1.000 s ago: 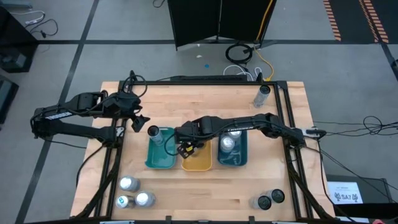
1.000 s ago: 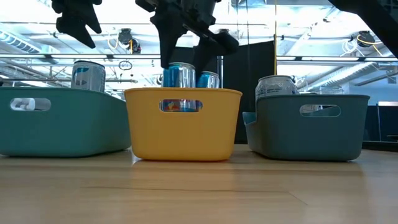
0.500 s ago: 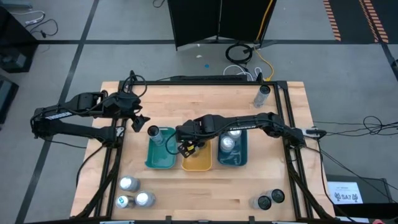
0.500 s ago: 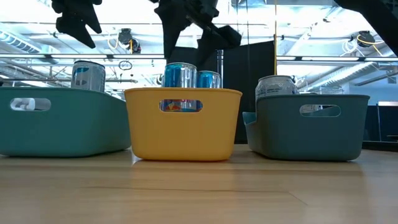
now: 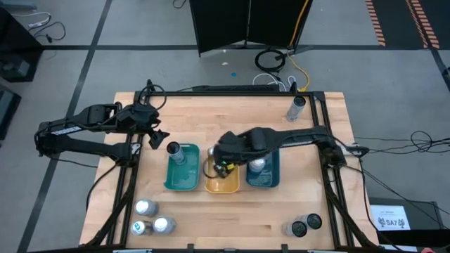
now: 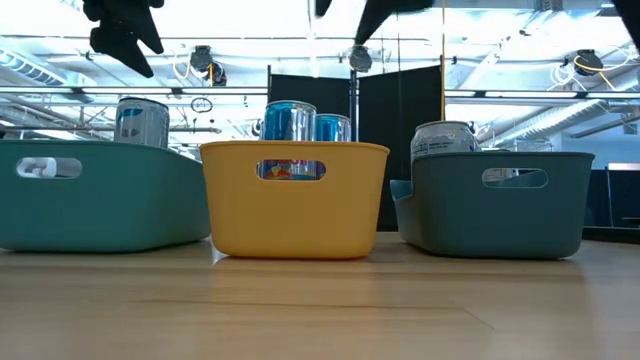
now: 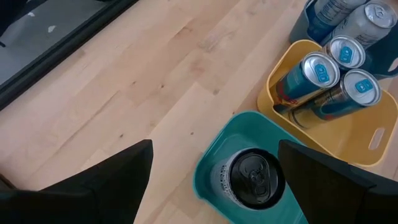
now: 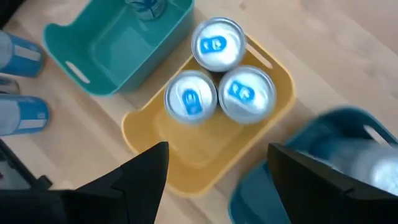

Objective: Sort soda cans
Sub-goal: Move the bottom left black can to the lower middle of the table

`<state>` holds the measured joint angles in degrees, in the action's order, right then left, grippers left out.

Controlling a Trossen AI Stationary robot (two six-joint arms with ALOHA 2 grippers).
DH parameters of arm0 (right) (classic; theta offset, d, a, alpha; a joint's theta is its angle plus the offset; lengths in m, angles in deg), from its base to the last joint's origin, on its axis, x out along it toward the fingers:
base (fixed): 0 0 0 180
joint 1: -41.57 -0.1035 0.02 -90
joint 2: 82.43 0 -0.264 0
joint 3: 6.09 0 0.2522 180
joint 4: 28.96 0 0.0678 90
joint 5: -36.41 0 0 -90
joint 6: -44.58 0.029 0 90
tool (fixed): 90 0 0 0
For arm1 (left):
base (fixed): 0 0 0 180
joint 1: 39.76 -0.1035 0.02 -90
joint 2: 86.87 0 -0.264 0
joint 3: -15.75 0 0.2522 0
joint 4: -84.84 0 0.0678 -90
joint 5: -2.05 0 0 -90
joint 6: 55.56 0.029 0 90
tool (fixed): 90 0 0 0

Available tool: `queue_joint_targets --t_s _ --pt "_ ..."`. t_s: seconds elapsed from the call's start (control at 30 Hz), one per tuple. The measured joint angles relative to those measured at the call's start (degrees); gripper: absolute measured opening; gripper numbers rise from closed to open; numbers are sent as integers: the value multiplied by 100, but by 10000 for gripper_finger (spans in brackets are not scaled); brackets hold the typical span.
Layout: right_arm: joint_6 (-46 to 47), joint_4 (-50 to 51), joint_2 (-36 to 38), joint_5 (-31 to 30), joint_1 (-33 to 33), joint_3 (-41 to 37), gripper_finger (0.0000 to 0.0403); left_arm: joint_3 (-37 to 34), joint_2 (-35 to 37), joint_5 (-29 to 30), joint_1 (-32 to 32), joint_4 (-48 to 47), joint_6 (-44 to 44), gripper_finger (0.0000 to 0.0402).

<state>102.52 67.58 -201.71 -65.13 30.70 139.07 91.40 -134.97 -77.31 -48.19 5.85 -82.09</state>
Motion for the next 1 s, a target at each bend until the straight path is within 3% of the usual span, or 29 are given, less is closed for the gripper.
queue_joint_targets --t_s 0.23,0.43,0.8,1.0 --pt "1090 679 391 -656 -781 0 265 -2 0 2 0 50 -2 354" --pt "1168 610 371 -1103 -1197 0 265 -1 0 4 -1 48 0 354" --pt "1480 630 336 -1140 -1399 -1 266 0 -2 9 0 192 -13 354" --pt "1494 647 336 -1125 -1399 -2 292 -1 -9 9 -1 190 -13 354"
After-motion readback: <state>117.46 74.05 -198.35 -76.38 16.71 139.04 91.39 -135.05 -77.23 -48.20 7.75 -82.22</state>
